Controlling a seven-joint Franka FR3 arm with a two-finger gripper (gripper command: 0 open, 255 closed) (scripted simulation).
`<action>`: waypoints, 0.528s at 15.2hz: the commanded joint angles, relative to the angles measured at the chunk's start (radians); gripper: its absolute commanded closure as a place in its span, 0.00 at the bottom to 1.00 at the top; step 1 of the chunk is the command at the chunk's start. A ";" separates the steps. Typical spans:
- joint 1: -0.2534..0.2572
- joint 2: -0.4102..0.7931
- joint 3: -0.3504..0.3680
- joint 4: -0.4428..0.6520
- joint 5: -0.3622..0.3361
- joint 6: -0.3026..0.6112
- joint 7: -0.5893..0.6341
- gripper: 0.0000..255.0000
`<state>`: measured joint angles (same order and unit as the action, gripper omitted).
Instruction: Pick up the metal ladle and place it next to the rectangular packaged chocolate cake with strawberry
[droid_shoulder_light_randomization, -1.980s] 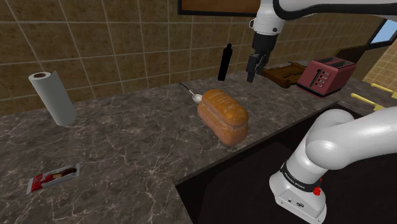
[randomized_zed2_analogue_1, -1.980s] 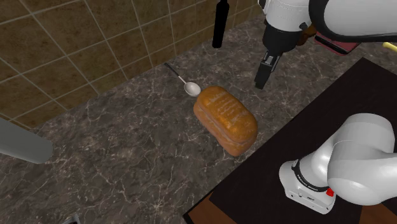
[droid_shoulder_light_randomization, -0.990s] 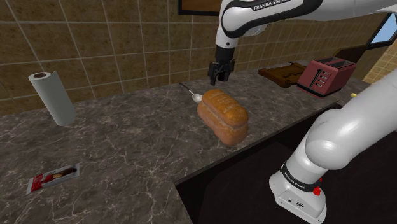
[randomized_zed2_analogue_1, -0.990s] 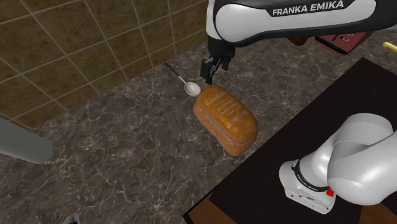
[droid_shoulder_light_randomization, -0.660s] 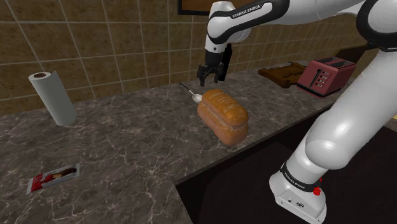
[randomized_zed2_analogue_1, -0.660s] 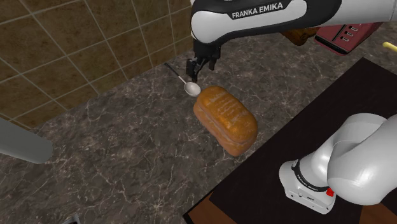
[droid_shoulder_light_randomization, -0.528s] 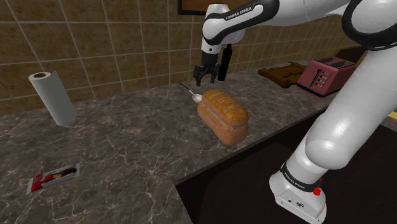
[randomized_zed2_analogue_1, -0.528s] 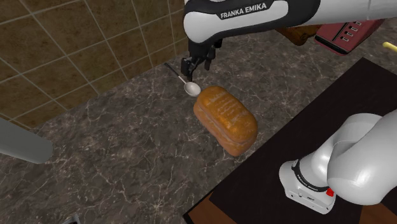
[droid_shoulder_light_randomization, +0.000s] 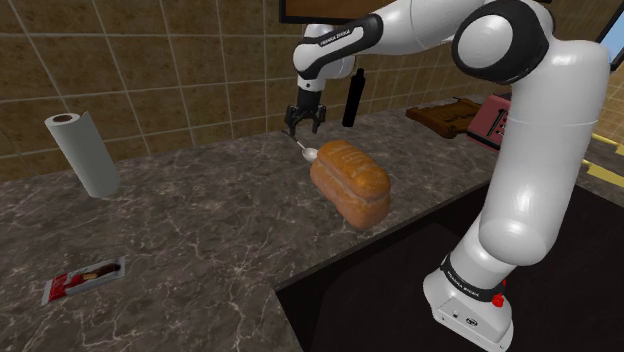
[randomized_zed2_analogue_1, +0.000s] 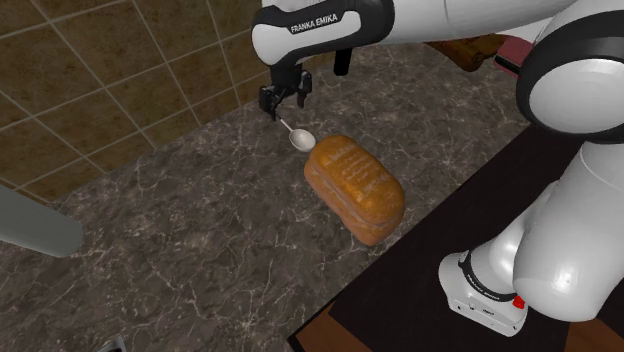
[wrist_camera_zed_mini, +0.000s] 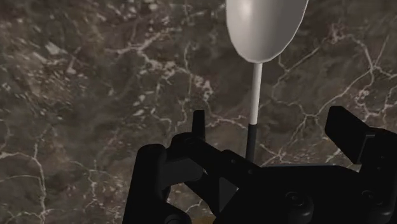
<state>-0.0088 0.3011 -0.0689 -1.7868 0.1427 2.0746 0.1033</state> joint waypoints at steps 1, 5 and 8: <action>-0.004 0.049 0.000 0.052 0.010 0.000 0.008 0.00; -0.001 0.070 0.003 0.027 0.015 0.045 0.005 0.00; 0.000 0.091 0.006 0.009 0.019 0.085 0.002 0.00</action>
<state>-0.0093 0.3811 -0.0645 -1.7758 0.1603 2.1452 0.1056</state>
